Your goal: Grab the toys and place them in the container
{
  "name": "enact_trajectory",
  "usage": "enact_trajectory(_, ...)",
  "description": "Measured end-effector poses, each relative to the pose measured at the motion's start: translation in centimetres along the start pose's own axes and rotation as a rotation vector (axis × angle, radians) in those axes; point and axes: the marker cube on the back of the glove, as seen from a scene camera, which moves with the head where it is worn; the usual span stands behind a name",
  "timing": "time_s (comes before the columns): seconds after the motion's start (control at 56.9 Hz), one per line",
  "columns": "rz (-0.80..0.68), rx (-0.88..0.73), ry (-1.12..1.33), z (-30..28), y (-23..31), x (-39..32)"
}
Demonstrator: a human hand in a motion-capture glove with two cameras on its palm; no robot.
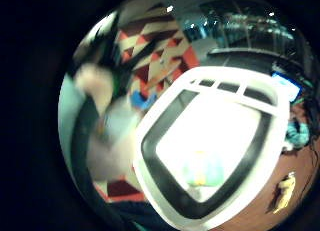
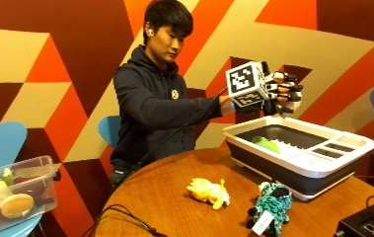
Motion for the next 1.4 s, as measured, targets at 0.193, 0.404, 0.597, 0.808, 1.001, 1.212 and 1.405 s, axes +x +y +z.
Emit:
enact_trajectory(0.193, -0.012, -0.022, 0.183, -2.9, -0.2, 1.3)
enact_trajectory(0.404, 0.050, -0.014, 0.430, -12.9, 0.5, 2.0)
enact_trajectory(0.597, 0.275, -0.198, 0.733, -18.3, 2.3, 9.1)
enact_trajectory(0.808, 0.512, -0.366, 0.796, -18.0, 1.0, 20.2)
enact_trajectory(1.001, 0.504, -0.513, 0.857, -13.6, 1.7, 26.7)
enact_trajectory(1.212, 0.462, -0.494, 0.967, -13.4, 2.1, 28.5)
enact_trajectory(1.405, 0.431, -0.392, 0.945, -14.7, 3.9, 28.1)
